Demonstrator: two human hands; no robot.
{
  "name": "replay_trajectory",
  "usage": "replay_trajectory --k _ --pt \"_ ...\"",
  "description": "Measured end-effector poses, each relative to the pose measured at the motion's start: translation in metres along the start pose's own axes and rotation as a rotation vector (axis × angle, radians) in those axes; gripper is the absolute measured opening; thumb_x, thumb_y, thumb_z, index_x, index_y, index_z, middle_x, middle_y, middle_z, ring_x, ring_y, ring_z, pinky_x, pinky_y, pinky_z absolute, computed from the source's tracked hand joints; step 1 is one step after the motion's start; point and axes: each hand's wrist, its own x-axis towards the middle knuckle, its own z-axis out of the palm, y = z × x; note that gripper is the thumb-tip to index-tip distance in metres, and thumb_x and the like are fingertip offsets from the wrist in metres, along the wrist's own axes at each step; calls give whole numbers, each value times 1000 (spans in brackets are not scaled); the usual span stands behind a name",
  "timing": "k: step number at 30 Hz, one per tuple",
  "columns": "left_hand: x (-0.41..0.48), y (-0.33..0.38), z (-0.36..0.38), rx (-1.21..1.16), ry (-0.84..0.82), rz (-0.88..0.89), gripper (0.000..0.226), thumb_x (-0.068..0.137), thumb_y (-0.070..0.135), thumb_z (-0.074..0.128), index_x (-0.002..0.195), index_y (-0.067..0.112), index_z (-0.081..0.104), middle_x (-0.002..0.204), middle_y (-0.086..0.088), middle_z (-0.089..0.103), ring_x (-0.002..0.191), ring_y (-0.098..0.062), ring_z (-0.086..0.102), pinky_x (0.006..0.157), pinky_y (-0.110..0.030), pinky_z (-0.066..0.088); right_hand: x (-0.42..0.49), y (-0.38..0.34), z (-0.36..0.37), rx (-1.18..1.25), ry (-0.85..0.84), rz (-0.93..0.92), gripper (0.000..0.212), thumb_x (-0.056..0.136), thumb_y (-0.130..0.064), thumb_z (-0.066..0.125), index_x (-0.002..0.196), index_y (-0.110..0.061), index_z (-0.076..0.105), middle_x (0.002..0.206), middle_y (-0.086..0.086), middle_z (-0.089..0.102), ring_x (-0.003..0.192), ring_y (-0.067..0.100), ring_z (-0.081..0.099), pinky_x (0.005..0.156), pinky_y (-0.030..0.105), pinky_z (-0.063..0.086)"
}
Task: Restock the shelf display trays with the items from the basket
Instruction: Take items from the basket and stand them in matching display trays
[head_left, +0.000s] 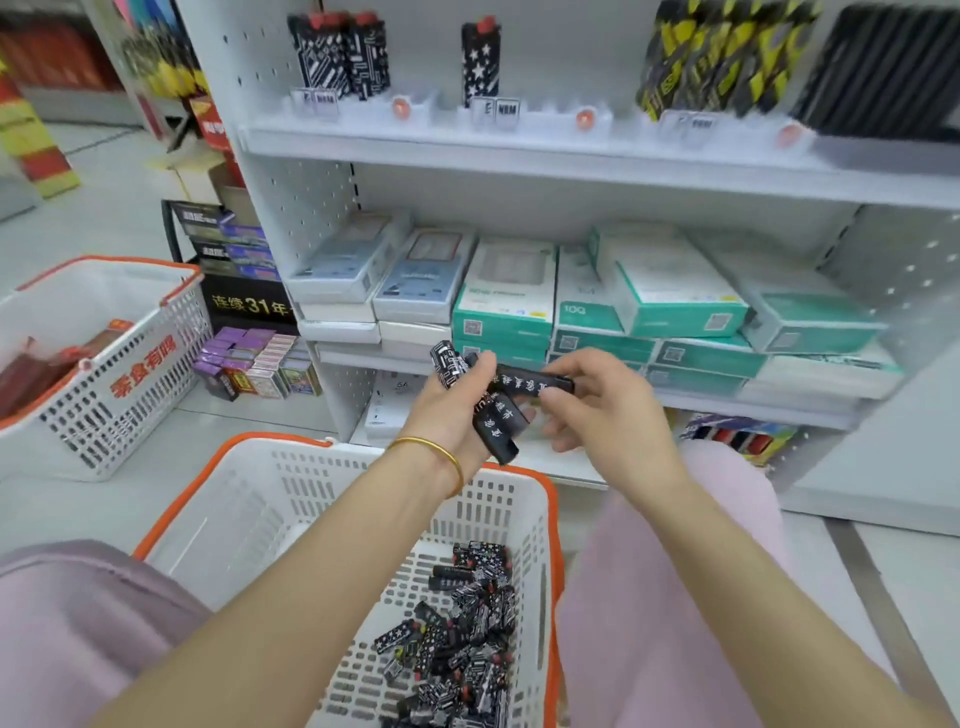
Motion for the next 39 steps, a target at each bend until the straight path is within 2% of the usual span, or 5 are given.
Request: replay_trajectory --k 9,19,27,31,39 --pt "-26 27 87 10 -155 -96 16 92 21 56 96 6 57 65 -9 57 49 -15 57 49 -26 53 -2 -63 -97 175 115 -95 24 83 4 62 92 -17 67 83 3 61 58 11 62 71 27 58" --pt "-34 55 195 -28 -293 -196 15 89 20 59 81 7 58 54 -5 57 41 -13 55 46 -23 51 14 -102 -171 504 235 -224 27 86 2 59 108 -13 63 83 2 62 66 9 60 56 21 50" --pt "-17 50 240 60 -372 -255 3 91 5 53 94 5 53 61 -10 60 44 -16 57 46 -25 52 66 -110 -253 -107 691 -318 27 86 -7 59 110 -19 61 87 -7 61 82 13 60 74 34 57" --pt "-12 49 251 91 -420 -251 20 89 -4 49 108 2 53 65 -13 65 47 -17 60 47 -26 52 100 -99 -277 -437 718 -284 32 88 -7 57 119 -14 58 107 3 64 97 20 59 88 29 46" --pt "-4 38 256 188 -496 -246 28 88 -9 46 116 -5 49 69 -11 66 50 -15 60 47 -24 50 128 -79 -277 -522 650 -294 27 88 -5 57 114 -11 52 102 10 59 86 29 60 80 43 52"
